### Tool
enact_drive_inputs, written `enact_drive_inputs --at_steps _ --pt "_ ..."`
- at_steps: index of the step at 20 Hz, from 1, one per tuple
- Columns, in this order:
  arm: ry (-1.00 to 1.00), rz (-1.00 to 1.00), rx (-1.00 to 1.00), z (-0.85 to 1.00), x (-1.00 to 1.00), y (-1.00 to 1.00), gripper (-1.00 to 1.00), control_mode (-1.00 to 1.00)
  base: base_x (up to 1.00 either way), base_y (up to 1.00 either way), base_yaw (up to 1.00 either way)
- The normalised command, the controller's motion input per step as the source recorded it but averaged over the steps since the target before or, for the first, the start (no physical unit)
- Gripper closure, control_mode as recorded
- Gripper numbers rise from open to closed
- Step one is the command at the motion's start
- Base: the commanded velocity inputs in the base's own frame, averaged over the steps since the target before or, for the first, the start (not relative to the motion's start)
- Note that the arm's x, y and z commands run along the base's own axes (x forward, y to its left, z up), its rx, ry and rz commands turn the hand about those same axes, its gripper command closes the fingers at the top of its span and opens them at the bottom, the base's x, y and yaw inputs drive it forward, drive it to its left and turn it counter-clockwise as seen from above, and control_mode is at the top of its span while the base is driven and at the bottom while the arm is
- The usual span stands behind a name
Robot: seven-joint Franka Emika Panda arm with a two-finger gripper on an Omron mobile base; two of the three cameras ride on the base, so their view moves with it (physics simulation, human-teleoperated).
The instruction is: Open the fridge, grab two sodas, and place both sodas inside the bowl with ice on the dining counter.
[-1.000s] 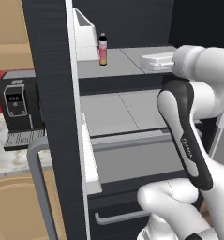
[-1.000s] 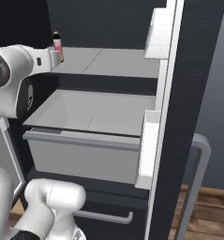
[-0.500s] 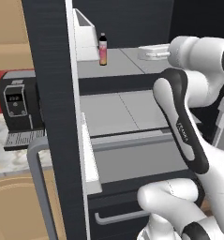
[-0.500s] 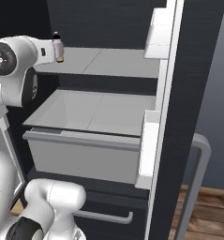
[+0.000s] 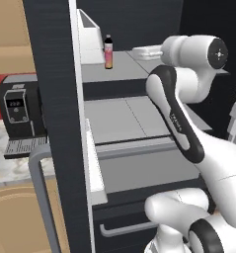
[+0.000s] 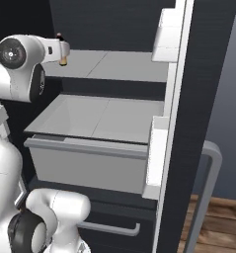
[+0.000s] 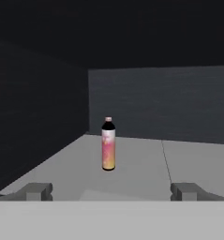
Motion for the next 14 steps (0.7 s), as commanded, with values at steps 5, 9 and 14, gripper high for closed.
enact_drive_inputs --at_steps 5,9,14 --pt "0.02 0.00 0.00 0.00 0.53 0.10 -1.00 -1.00 0.00 0.00 0.00" --pt "0.00 0.00 0.00 0.00 0.52 0.01 -1.00 -1.00 0.00 0.00 0.00" --pt "0.02 0.00 0.00 0.00 0.44 0.10 -1.00 -1.00 0.00 0.00 0.00"
